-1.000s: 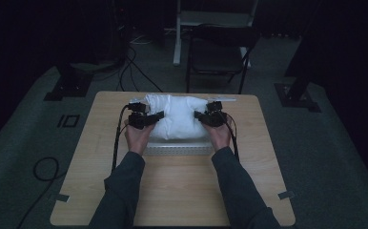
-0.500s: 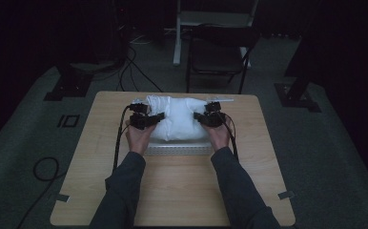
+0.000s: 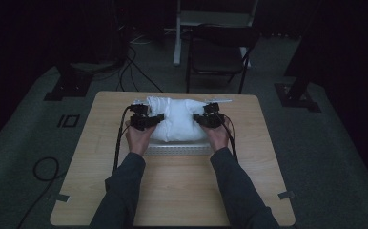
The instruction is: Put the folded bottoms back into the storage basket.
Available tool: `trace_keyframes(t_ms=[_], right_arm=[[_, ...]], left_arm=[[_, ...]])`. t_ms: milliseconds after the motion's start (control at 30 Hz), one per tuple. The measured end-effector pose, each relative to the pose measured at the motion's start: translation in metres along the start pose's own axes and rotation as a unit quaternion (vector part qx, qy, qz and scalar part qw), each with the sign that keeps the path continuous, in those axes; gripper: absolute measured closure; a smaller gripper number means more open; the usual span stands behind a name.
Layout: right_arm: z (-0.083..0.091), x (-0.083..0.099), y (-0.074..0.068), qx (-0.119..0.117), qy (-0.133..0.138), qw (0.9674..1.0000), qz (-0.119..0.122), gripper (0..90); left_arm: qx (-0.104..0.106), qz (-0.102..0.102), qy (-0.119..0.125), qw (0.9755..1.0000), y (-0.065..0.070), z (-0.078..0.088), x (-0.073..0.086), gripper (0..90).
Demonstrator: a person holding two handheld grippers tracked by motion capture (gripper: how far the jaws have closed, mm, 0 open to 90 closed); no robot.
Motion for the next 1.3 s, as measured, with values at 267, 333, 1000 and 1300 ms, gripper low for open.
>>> trace_keyframes(t_ms=[267, 333, 1000, 1300], right_arm=[[-0.005, 0.004, 0.0, 0.005, -0.011, 0.9999, 0.005, 70.9], [-0.009, 0.007, 0.0, 0.006, -0.017, 0.9998, 0.006, 70.9], [-0.019, 0.019, 0.003, 0.023, -0.044, 0.9986, 0.017, 70.7], [-0.022, 0.022, 0.005, 0.031, -0.058, 0.9977, 0.018, 70.6]], left_arm=[[-0.005, 0.001, -0.009, 0.9999, -0.003, -0.003, 0.006, 55.0], [-0.009, -0.001, -0.013, 0.9999, -0.004, -0.005, 0.009, 55.0], [-0.042, -0.037, -0.046, 0.9974, -0.002, -0.013, 0.021, 55.1], [-0.052, -0.05, -0.059, 0.9957, -0.002, -0.017, 0.022, 55.1]])
Point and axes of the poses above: each handheld gripper's, and its own axes: z roughly backward along the jaws, x roughly out of its underside, y roughly to its right, the point moved 8 cm from there along -z, roughly forward along the jaws, and after that the axes turned 12 degrees about -z, right-handed, at the moved point
